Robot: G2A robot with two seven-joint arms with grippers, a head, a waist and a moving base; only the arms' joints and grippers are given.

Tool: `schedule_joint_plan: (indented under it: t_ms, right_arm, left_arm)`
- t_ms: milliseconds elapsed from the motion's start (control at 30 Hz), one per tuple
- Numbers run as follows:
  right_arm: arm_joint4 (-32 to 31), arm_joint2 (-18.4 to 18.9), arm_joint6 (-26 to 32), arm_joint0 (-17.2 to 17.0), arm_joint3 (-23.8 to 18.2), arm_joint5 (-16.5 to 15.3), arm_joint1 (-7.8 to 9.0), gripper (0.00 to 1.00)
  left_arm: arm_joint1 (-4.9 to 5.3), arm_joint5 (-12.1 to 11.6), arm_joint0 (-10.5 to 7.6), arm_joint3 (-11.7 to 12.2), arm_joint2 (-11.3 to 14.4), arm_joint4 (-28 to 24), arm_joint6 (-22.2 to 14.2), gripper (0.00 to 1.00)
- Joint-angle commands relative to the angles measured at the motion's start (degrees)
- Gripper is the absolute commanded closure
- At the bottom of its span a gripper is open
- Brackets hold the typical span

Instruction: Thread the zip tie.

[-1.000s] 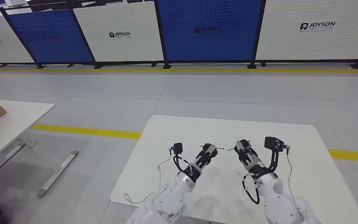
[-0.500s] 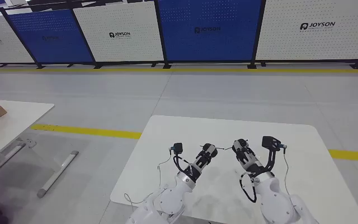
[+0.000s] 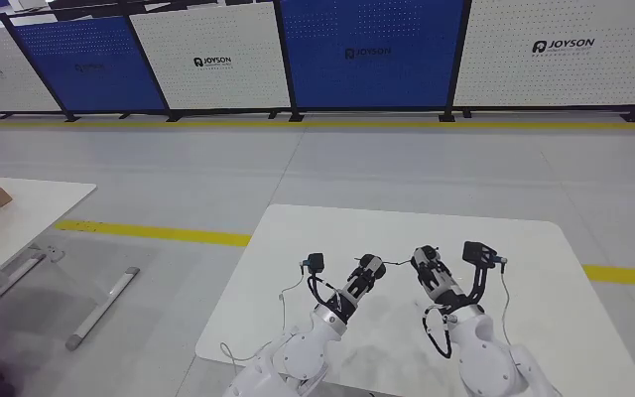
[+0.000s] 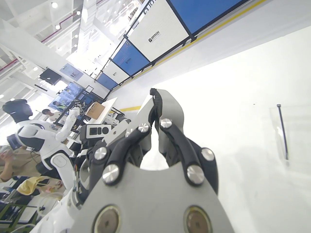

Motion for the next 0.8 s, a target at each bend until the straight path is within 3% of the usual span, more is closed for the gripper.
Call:
schedule_joint_plan:
  t_ms: [0, 767]
  right_arm:
    - [-0.05, 0.01, -0.21, 0.1, 0.08, 0.29, -0.09, 1.0]
    - [-0.48, -0.21, 0.54, 0.21, 0.83, -0.02, -0.76, 1.0]
  left_arm:
    - [0.0, 0.0, 0.0, 0.0, 0.0, 0.0, 0.0, 1.0]
    - [0.0, 0.0, 0.0, 0.0, 0.0, 0.0, 0.0, 1.0]
